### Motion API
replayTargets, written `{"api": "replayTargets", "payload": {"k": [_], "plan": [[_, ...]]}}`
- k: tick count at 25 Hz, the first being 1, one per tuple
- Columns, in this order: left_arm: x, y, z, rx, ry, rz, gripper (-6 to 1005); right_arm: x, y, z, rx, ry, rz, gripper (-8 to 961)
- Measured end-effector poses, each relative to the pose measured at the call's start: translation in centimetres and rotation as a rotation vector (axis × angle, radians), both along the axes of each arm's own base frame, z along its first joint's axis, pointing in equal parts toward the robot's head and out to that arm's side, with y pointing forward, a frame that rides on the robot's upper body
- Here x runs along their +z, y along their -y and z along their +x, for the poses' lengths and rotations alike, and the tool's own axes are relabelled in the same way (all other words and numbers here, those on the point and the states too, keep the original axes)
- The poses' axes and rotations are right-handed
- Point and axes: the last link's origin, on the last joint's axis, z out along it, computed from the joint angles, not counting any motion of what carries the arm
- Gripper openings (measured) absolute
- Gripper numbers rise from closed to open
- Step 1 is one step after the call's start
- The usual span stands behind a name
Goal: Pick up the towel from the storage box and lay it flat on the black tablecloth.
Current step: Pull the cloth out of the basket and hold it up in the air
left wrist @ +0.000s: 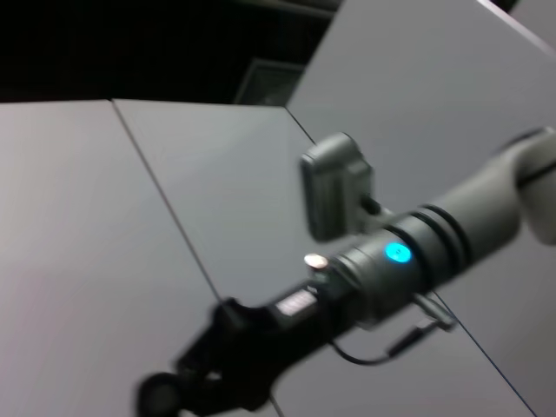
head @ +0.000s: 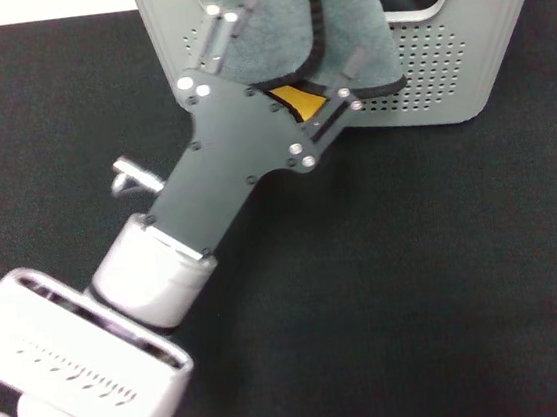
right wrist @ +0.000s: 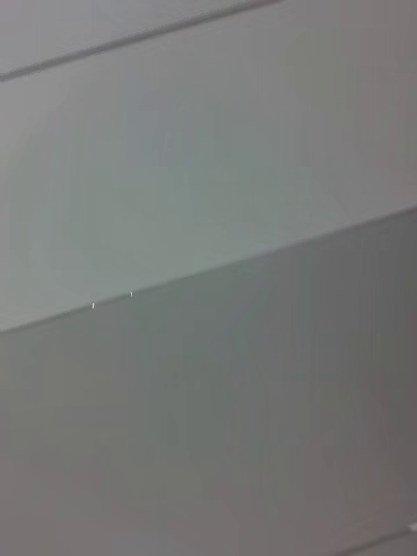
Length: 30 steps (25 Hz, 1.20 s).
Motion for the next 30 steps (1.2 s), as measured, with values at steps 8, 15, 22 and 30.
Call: {"api": "replayTargets", "payload": {"k": [8,15,22,30], "plan": [[-0.3,-1.8,0.7,0.055,-0.039,0.044,827,-1.9,0.5,-1.3,0.062,-0.05,0.002,11],[1.4,-4.5,0.5,0.167,0.04,0.115,827,-3.5,-0.1,-0.2,0.058,-0.101,0.001,11],[2.0,-6.7,0.9,0.243,0.08,0.13,826,-5.1,0.6,-0.9,0.123,-0.078,-0.004,10],[2.6,-7.3,0.6,0.287,0.124,0.151,825,-6.1,0.8,-0.7,0.144,-0.029,0.022,11]]}}
